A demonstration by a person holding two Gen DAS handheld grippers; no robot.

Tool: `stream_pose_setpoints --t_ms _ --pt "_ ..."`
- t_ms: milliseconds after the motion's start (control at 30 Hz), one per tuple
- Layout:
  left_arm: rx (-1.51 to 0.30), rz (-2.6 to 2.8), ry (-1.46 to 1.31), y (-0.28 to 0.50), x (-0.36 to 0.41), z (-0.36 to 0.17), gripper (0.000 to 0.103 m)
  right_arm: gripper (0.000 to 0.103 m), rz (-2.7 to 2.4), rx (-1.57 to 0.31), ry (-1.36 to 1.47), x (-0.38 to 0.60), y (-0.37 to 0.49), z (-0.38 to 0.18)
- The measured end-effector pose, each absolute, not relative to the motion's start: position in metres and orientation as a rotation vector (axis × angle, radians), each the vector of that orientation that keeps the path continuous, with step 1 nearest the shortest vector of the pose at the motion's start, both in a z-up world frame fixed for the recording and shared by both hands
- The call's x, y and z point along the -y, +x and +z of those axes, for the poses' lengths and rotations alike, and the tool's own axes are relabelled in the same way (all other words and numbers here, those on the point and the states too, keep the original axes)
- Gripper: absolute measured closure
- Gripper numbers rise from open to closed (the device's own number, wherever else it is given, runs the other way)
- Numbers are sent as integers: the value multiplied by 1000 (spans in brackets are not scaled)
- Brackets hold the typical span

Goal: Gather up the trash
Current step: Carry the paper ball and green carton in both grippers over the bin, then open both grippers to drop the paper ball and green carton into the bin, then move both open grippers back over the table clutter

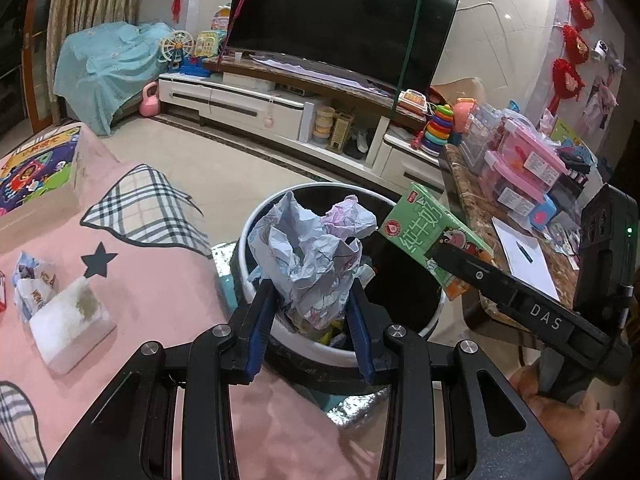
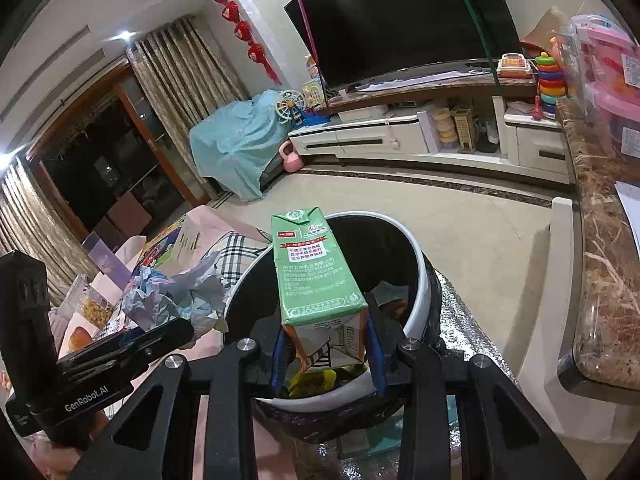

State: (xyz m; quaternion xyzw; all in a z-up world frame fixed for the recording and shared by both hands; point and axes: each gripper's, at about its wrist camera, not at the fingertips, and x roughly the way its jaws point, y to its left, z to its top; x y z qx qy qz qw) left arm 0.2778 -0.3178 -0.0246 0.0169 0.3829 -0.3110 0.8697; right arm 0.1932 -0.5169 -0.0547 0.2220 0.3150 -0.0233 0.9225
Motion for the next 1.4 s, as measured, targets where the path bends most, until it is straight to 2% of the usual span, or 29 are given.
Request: stream_pose_setpoints --t_ms 733,800,867,933,1033,1100,1133,1233,1300,1400 --pt "-859 -647 44 294 331 -37 67 70 -61 -678 464 523 205 -61" --pt "-860 -648 48 295 332 -37 64 69 -67 -679 471 526 206 -63" --pt "-863 -644 53 296 333 -38 53 67 -70 -688 491 526 207 -64" --pt "-861 -645 58 297 335 -38 50 66 -74 -689 505 528 207 -66" --pt "-868 -650 65 296 334 -40 41 58 -78 -683 519 529 205 -66" --pt "-864 -648 60 293 330 -40 37 46 -82 -674 525 528 203 -65" --pt "-862 -642 56 291 326 -41 35 46 -79 -665 531 527 200 -63" --pt "-862 -630 37 284 311 -43 33 42 -78 -649 538 522 193 -61" --pt "-862 -618 23 276 298 -46 32 35 -71 -642 539 518 190 -61" --pt "-860 -594 7 263 279 -50 31 30 -62 -641 517 506 185 -59"
